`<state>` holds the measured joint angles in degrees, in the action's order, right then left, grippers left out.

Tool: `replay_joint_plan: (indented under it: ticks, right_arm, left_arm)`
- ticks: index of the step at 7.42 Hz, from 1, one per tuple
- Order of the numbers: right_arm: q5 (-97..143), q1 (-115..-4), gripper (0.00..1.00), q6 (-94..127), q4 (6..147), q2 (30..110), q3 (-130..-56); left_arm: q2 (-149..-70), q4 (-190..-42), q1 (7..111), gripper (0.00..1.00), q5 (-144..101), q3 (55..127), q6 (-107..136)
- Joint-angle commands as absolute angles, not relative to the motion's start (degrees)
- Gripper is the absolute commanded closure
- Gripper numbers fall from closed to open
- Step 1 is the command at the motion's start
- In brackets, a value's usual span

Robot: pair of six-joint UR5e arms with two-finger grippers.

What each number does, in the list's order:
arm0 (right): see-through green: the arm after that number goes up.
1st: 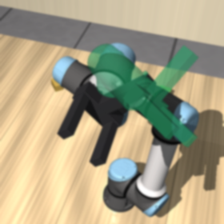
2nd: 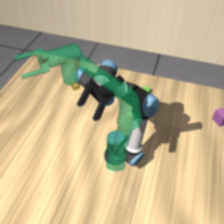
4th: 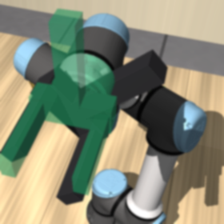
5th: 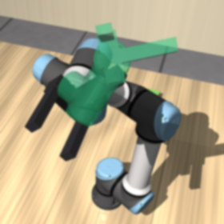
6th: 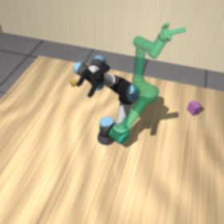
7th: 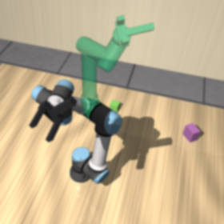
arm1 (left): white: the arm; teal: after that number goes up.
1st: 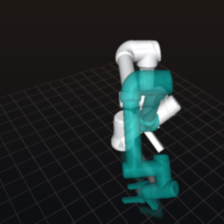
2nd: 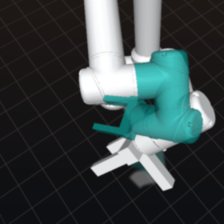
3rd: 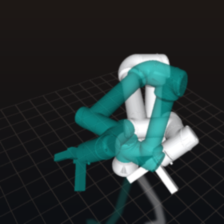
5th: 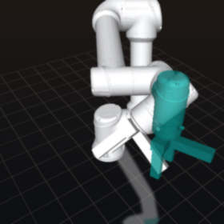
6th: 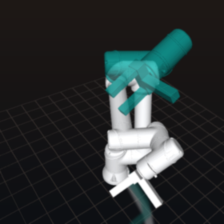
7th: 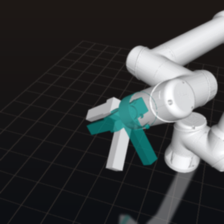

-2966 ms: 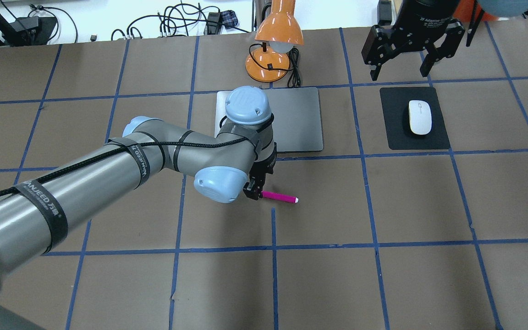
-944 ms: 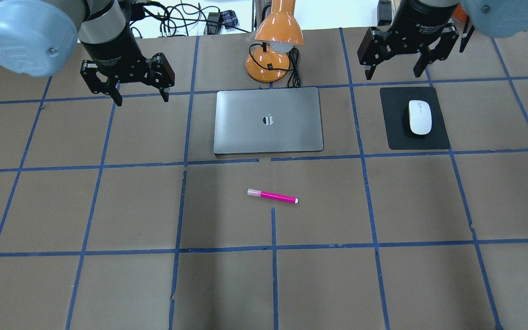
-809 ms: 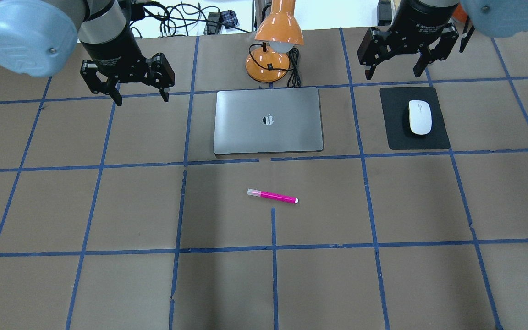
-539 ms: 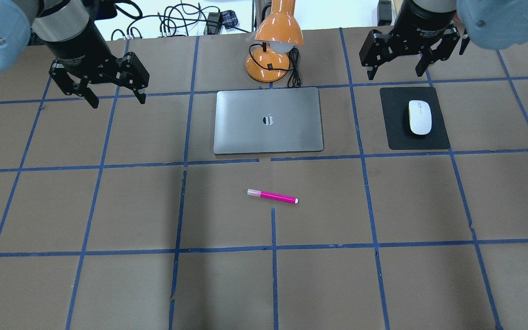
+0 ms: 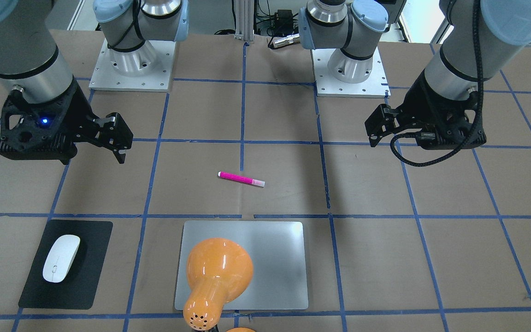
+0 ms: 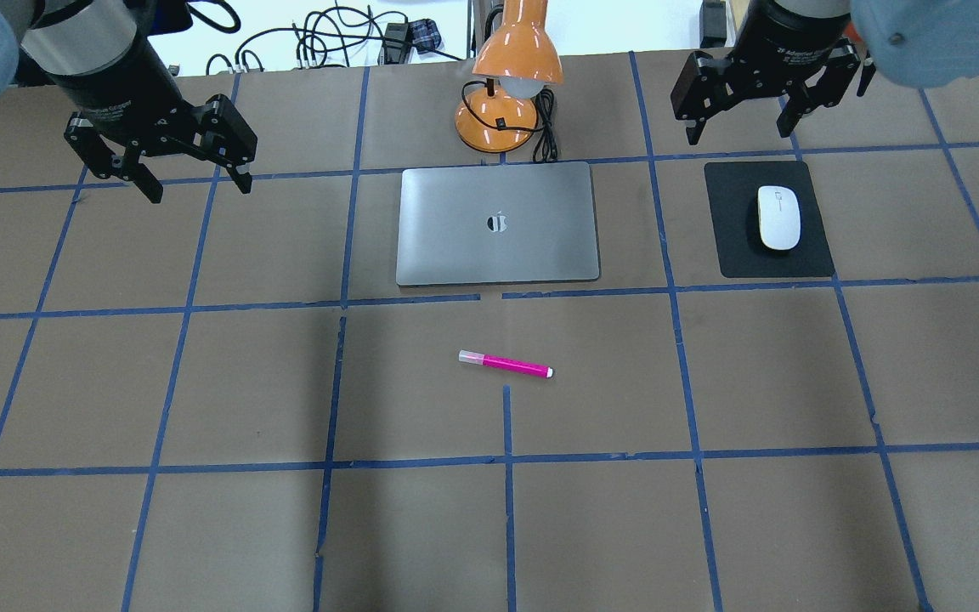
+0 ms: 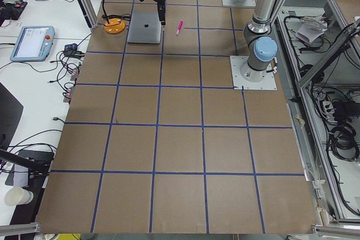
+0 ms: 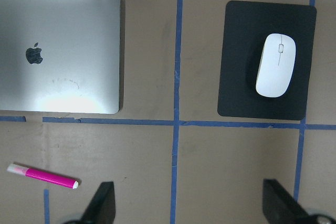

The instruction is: Place pen and mouse around notebook

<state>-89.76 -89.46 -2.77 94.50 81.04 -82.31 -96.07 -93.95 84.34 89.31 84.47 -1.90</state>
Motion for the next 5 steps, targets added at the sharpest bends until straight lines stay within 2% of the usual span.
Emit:
replay_joint_plan:
  ticks: [1, 5]
  right_arm:
    - [-89.6, -89.5, 0.0, -2.7, 94.2, 80.9, -82.3]
    - [-89.6, -89.5, 0.0, -2.7, 94.2, 81.1, -82.5]
  left_arm:
    - [-95.5, -94.5, 84.5, 0.0, 89.2, 84.5, -1.7]
    - [-94.1, -95.7, 84.6, 0.0, 89.3, 86.2, -1.8]
